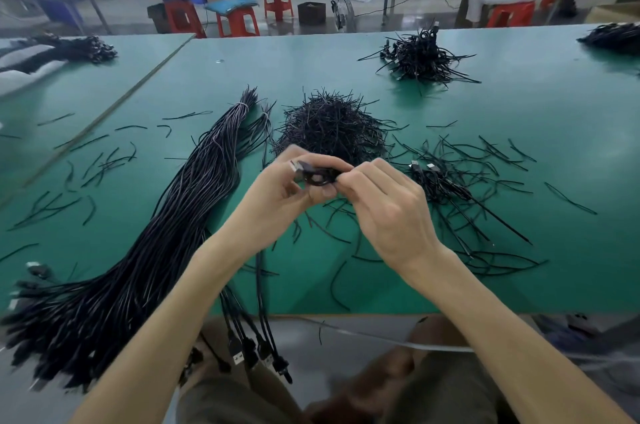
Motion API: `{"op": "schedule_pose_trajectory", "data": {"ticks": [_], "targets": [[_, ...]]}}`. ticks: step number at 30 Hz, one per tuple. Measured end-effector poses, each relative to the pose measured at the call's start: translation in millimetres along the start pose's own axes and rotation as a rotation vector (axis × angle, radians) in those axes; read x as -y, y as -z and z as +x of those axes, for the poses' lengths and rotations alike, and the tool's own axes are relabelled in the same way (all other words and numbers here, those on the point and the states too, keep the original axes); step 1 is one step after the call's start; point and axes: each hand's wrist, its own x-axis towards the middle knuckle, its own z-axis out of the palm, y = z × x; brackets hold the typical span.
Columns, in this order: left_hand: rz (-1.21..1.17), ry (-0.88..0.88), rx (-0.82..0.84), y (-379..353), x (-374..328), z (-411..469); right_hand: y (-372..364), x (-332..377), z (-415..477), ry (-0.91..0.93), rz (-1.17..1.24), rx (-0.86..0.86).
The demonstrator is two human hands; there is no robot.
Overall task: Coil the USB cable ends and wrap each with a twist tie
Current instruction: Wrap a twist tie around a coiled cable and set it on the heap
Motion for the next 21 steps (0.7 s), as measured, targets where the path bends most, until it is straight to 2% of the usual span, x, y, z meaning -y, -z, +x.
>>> {"op": "schedule_pose_trajectory", "data": {"ticks": [2,6,12,14,17,19,21], "targets": [[0.061,-0.047,-0.038,-0.8,1.7,5.0,1.0,-1.4,6.0,0.000,-0.006,-0.002],[0.084,0.017,-0.067,-4.7,9.3,10.2,-0.5,-6.6,12.4,0.004,-0.057,0.026],[0.402,-0.004,-0.209,-13.1,10.0,14.7,-4.3,-11.9,16.9,0.041,-0.090,0.056],[0.391,0.150,-0.228,-16.4,8.7,24.2,-9.5,-16.8,18.0,0.057,-0.121,0.084],[0.145,0.521,-0.011,-9.1,9.8,37.1,-17.6,-22.4,6.2,0.118,-0.149,0.176],[0.089,0.627,0.121,-3.5,12.2,35.8,-21.8,-21.3,-5.9,0.155,-0.150,0.236],[0.017,0.640,0.173,-1.1,17.3,28.1,-23.8,-19.9,-14.6,0.149,-0.142,0.267]]}}
